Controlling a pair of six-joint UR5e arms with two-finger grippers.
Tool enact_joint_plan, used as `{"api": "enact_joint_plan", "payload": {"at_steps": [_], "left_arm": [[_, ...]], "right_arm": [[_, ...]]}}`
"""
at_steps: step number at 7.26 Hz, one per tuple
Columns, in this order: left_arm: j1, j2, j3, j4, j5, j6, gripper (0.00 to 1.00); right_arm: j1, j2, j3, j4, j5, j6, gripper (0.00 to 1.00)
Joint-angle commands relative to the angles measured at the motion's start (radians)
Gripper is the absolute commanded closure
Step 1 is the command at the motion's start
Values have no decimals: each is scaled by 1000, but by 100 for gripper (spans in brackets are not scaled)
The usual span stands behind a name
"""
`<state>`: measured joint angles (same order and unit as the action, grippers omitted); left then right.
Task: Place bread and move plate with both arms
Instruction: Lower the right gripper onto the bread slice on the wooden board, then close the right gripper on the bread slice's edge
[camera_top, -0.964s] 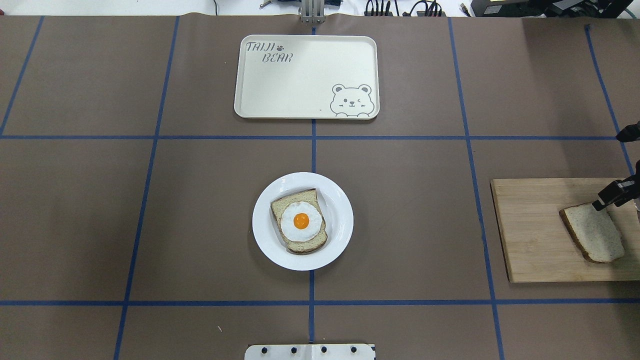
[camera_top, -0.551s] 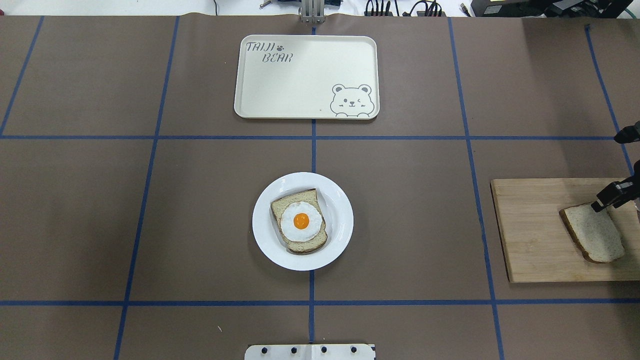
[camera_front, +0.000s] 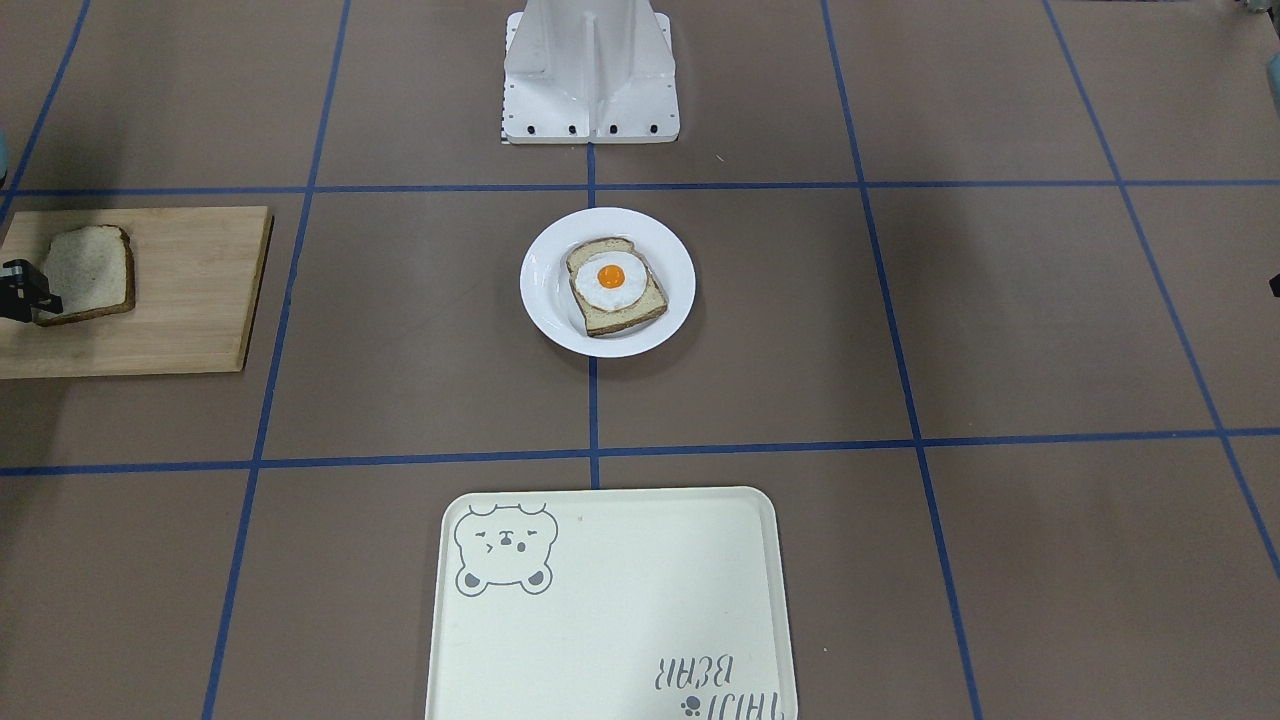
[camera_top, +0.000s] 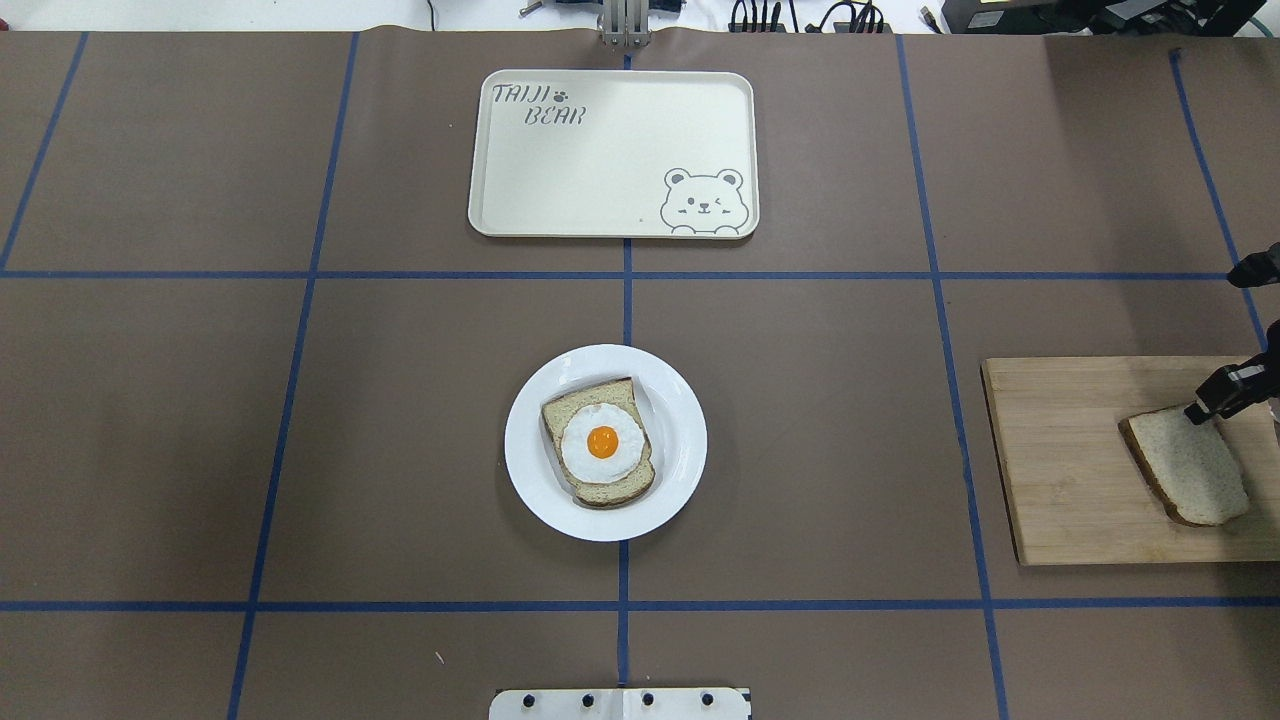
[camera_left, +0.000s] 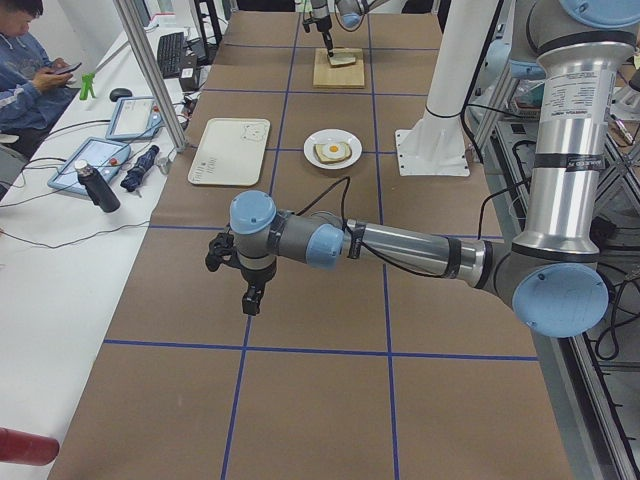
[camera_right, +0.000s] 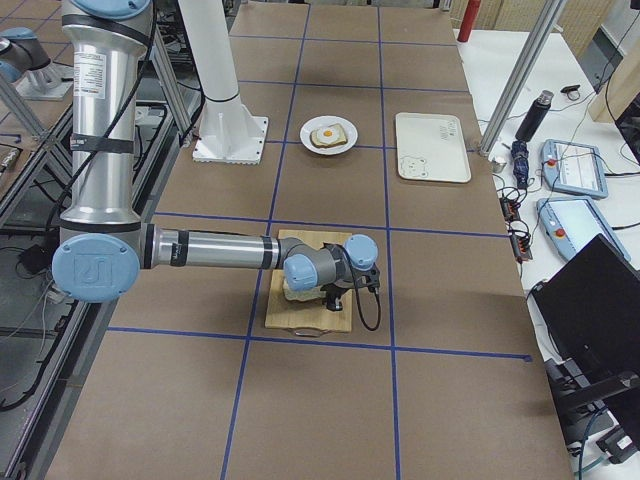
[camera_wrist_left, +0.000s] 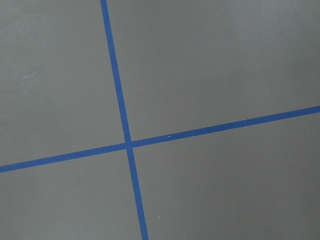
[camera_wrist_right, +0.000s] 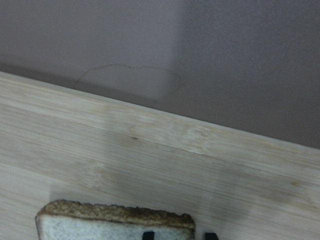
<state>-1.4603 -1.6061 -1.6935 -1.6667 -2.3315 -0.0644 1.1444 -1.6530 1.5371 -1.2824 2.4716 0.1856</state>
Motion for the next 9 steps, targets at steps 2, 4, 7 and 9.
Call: {"api": "enact_joint_plan", "payload": {"at_steps": [2, 4, 7, 9], "left_arm": [[0, 0, 0, -1, 0, 0, 1], [0, 0, 0, 1, 0, 0, 1], [0, 0, 0, 1, 0, 2, 1], [0, 2, -2, 1, 0, 2, 1]], "right_arm": [[-2, -1, -2, -2, 1, 0, 59], [-3, -2, -2, -2, 1, 0, 60], [-8, -5, -5, -2, 1, 0, 60], [-9, -8, -3, -2, 1, 2, 85]]}}
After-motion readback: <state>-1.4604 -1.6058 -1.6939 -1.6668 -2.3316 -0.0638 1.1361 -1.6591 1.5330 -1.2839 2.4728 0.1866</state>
